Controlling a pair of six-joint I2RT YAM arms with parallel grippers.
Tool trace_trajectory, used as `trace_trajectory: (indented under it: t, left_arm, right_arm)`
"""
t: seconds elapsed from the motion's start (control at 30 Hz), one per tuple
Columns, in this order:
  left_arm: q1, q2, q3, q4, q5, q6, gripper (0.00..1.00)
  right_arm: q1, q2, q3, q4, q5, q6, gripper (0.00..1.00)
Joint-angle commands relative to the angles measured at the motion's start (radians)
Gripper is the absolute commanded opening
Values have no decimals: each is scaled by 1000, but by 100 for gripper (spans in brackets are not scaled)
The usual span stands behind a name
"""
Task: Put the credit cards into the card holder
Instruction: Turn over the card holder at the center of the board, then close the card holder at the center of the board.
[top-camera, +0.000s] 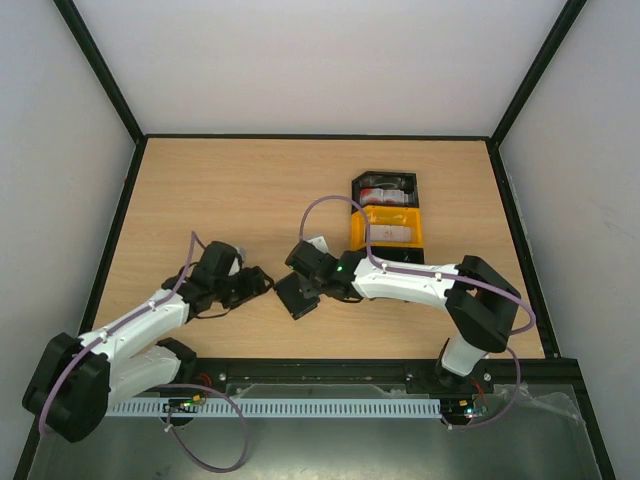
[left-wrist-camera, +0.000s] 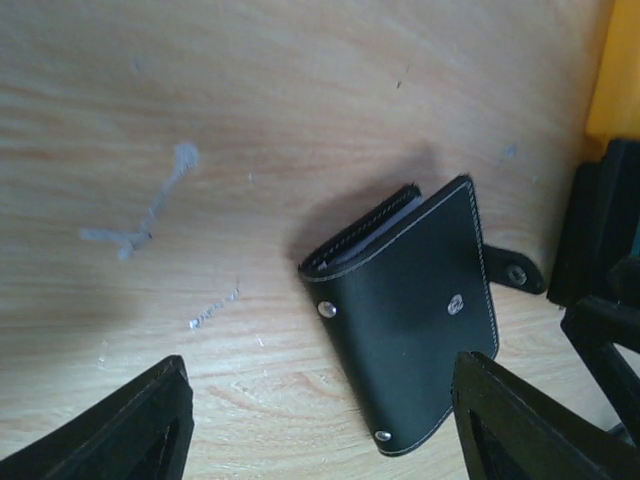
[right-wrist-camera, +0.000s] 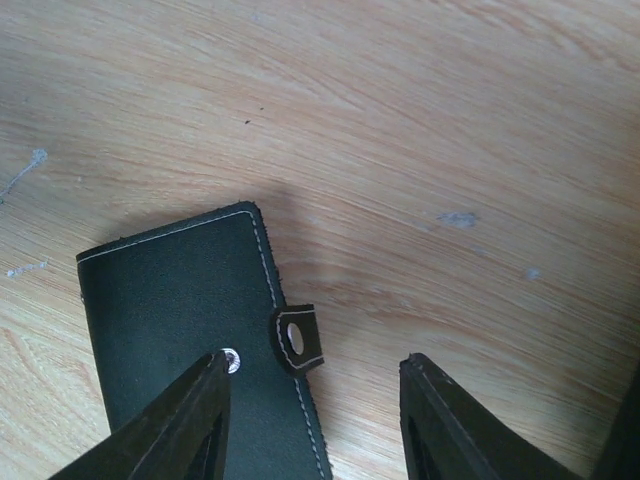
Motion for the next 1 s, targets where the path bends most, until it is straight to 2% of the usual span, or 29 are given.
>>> trace_trajectory:
  t: [0.0,0.17,0.4,0.7,0.83,0.97]
  left_arm:
    - [-74,44,-30,116,-23,-115,71]
    - [-115,97,-37,150,-55,-135,65]
    - [-140,165,-46,187,-70,-139,60]
    - [-149,201,-53,208,-81,-138,58]
    - [-150,210,-54,211,-82,-135,58]
    - [-151,213,-55,212,-86,-134,58]
  right_arm:
    - [1,39,-6,48,-24,-53,43]
    - [0,53,-11,78,-27,-44,36]
    - [-3,75,-6,56,47,12,26]
    - [-7,85,-5,69,32,22,26]
    - [-6,95,-1,70,30,21,22]
    - [-7,91,-1,80,2,10,32]
